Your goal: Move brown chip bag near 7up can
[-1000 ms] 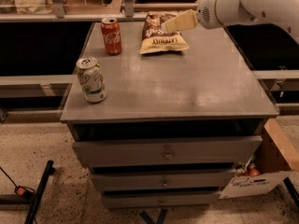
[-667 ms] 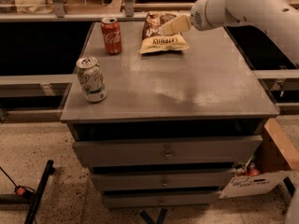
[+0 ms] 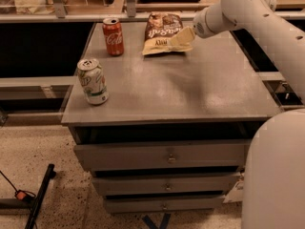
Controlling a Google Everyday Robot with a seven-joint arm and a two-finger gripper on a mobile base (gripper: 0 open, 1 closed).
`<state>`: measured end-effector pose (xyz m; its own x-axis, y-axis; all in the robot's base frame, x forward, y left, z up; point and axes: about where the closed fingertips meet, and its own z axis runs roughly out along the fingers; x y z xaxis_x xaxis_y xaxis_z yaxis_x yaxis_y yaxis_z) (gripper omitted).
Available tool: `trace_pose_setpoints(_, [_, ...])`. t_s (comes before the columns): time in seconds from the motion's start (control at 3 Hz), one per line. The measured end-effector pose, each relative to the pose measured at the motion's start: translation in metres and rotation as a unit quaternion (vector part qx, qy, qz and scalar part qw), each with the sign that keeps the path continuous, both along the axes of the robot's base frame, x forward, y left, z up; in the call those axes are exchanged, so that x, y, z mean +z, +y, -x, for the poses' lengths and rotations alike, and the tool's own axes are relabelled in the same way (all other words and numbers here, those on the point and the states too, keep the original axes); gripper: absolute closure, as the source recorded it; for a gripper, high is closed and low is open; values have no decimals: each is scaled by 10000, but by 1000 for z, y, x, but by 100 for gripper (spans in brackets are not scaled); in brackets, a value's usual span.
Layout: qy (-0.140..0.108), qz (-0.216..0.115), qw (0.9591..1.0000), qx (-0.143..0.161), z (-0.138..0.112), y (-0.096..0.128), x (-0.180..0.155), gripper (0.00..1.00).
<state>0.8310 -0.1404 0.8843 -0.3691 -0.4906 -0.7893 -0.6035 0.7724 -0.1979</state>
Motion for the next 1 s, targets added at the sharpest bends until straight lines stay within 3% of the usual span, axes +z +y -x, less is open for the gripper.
trace_pose_setpoints(0.33, [297,57,9991,308,1,-5,-24,0])
trace_pose_setpoints(0.67, [433,-102,9973,584,8,-1,-40,0])
trace_pose_setpoints(1.0, [461,-450,9955,697,10,9,-48,17])
